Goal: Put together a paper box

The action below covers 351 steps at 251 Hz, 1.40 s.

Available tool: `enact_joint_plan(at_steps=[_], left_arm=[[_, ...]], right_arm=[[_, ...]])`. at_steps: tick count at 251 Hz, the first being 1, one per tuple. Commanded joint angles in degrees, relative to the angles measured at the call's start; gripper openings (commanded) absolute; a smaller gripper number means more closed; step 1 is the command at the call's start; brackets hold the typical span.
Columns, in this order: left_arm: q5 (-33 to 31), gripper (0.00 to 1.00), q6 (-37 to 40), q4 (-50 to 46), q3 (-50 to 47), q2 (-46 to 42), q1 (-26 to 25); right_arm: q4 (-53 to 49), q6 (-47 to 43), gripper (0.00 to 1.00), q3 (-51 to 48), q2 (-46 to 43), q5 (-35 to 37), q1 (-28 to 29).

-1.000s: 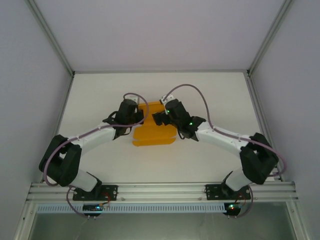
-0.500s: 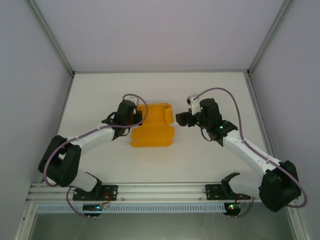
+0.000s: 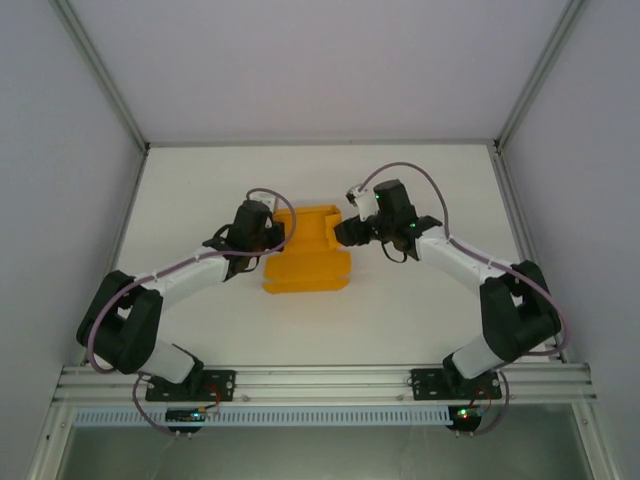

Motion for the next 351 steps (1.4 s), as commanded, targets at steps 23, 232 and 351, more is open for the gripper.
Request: enact_joint_plan(at_steps=[23, 232, 351], left_arm=[[0.76, 0.0, -0.96, 1.92, 1.11, 0.5, 0.07], [-8.28, 0.0, -11.24, -5.6, 4.07, 0.94, -1.61], [-6.62, 0.0, -12.67, -4.91, 5.68, 3.7, -2.34]], right_arm=[[1.56, 5.66, 0.48, 4.65, 5.15, 8.91, 4.09], [-29.0, 45.98, 0.0, 26.61, 26.1, 79.99, 14.55], [13.07, 25.22, 0.02, 9.53, 19.77, 52.13, 12.8]])
